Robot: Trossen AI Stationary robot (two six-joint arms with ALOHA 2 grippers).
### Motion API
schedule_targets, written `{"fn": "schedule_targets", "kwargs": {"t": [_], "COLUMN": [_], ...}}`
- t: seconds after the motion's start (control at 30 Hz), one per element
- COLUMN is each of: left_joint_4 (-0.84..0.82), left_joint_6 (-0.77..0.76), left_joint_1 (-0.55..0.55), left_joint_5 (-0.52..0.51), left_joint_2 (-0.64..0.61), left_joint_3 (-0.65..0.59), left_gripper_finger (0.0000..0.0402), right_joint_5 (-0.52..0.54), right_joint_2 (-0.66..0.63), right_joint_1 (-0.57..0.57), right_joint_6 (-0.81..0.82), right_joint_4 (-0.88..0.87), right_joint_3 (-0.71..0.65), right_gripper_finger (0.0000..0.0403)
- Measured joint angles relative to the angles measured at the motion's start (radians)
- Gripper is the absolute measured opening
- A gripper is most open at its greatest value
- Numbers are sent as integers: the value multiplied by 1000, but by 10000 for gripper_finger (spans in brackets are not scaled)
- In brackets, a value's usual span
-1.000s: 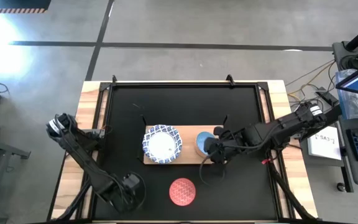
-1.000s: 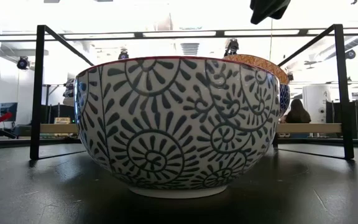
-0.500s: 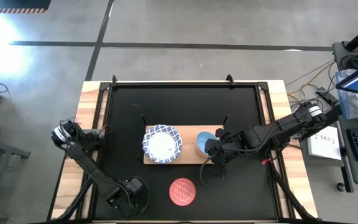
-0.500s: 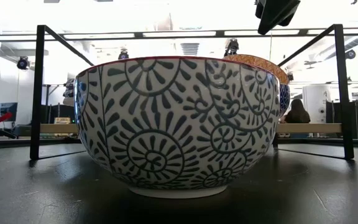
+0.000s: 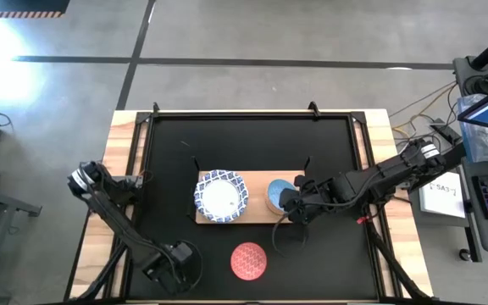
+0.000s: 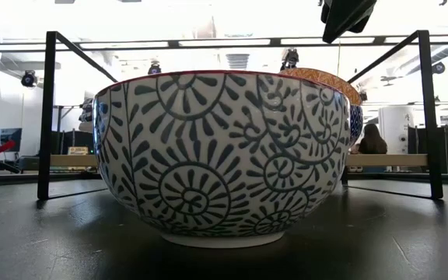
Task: Place and stack bowls onto a shelf
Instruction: Stack the dark blue patterned bowl on top of the light blue patterned bowl on the shelf
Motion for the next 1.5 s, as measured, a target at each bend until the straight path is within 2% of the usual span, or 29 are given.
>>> {"fn": "schedule_targets", "kwargs": {"t": [0.33,0.67,1.07,1.2,1.33,1.5], "left_joint_4": [-84,-81,-84,-82,-79,-80], "left_joint_6": [1,19,121,192,298,368], "left_joint_1": [-1,-3,-11,-15,-10,5], "left_joint_5": [174,239,236,194,104,-27], "left_joint_2": [3,3,3,4,4,4], "left_joint_3": [-2,-2,-1,40,115,216], "left_gripper_finger": [5,5,5,5,5,5], "right_joint_5": [0,0,2,4,1,-9], "right_joint_2": [0,0,0,0,0,0], "right_joint_1": [0,-1,-30,-37,-35,-31], "right_joint_6": [32,79,78,77,74,-2], "right_joint_4": [0,-2,0,8,10,15], "right_joint_3": [0,0,0,0,0,0], "right_gripper_finger": [77,77,77,77,77,77]}}
